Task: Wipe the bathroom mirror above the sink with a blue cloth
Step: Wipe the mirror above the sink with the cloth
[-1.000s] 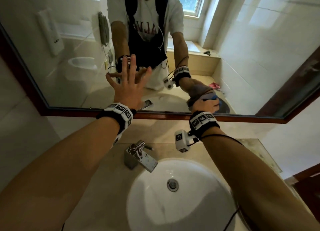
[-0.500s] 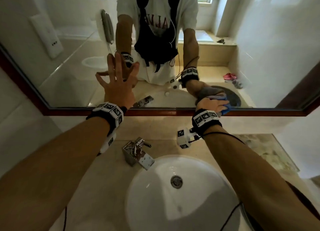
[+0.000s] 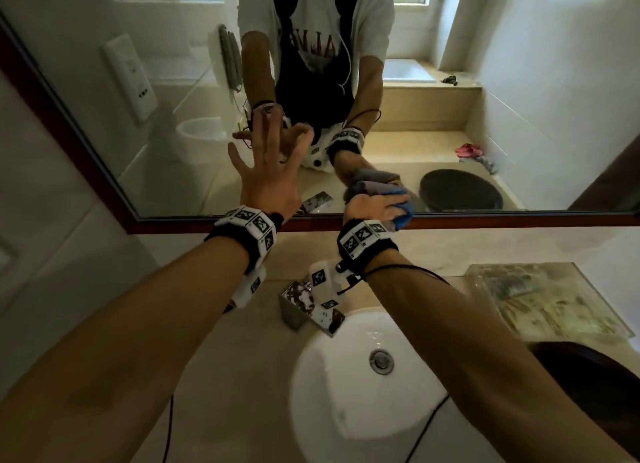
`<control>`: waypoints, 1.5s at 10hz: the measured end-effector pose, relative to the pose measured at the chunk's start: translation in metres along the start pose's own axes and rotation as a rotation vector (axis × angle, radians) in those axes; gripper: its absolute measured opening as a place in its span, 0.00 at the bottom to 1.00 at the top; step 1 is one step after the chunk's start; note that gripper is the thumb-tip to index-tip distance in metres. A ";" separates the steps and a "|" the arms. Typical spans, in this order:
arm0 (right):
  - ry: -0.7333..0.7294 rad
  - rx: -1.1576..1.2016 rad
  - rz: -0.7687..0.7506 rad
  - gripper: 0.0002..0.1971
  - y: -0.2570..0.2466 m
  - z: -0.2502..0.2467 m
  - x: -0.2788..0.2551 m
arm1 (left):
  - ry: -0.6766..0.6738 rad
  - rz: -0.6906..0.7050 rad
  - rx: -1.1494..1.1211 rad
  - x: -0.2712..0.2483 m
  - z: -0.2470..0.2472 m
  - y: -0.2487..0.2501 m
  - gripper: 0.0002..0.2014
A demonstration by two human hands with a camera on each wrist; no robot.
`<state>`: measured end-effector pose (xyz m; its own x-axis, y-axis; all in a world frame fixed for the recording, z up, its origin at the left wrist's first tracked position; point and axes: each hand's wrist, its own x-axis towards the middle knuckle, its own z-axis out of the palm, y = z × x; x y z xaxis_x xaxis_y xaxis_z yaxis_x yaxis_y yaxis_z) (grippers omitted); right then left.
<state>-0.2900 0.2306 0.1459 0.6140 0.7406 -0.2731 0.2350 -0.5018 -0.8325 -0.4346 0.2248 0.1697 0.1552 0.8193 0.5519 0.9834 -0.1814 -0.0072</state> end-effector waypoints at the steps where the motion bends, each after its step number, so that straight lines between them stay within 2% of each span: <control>1: -0.026 0.028 -0.005 0.40 -0.009 0.036 -0.030 | -0.033 -0.019 0.003 -0.001 -0.004 -0.013 0.50; 2: -0.087 -0.051 -0.044 0.35 -0.016 0.058 -0.047 | -0.039 0.007 0.012 0.000 -0.010 -0.029 0.49; 3: -0.097 -0.076 -0.008 0.36 -0.021 0.057 -0.040 | -0.035 0.067 0.036 0.001 -0.009 -0.044 0.50; 4: -0.058 -0.021 0.028 0.33 -0.018 0.035 -0.016 | -0.018 0.102 0.059 0.000 -0.007 -0.047 0.50; 5: -0.003 0.026 -0.071 0.30 -0.002 0.002 0.021 | -0.042 0.086 0.070 0.001 -0.006 -0.045 0.49; 6: 0.111 0.072 -0.088 0.30 0.007 -0.034 0.050 | -0.048 0.064 0.092 0.002 -0.002 -0.041 0.50; 7: 0.164 0.129 -0.122 0.30 -0.001 -0.059 0.049 | -0.036 0.053 0.091 0.002 0.000 -0.039 0.49; 8: 0.276 0.153 0.011 0.32 -0.017 -0.047 0.048 | -0.032 0.051 0.084 0.003 0.003 -0.040 0.50; 9: 0.304 0.202 0.075 0.33 -0.028 -0.017 0.035 | -0.020 0.050 0.088 0.002 0.004 -0.042 0.51; 10: 0.180 0.143 0.035 0.32 -0.023 0.020 0.011 | -0.037 0.053 0.088 0.002 0.003 -0.042 0.53; 12: 0.137 0.215 0.027 0.35 -0.023 0.087 -0.031 | 0.003 0.067 0.057 0.002 0.006 -0.044 0.54; 13: 0.131 0.272 -0.043 0.36 -0.011 0.093 -0.038 | 0.006 0.084 0.057 0.003 0.006 -0.046 0.53; 15: 0.145 0.239 0.023 0.36 -0.011 0.075 -0.020 | -0.040 0.096 0.078 0.001 0.002 -0.048 0.57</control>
<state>-0.3618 0.2549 0.1243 0.7230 0.6494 -0.2358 0.0454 -0.3852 -0.9217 -0.4810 0.2356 0.1688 0.2511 0.8218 0.5115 0.9679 -0.2187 -0.1238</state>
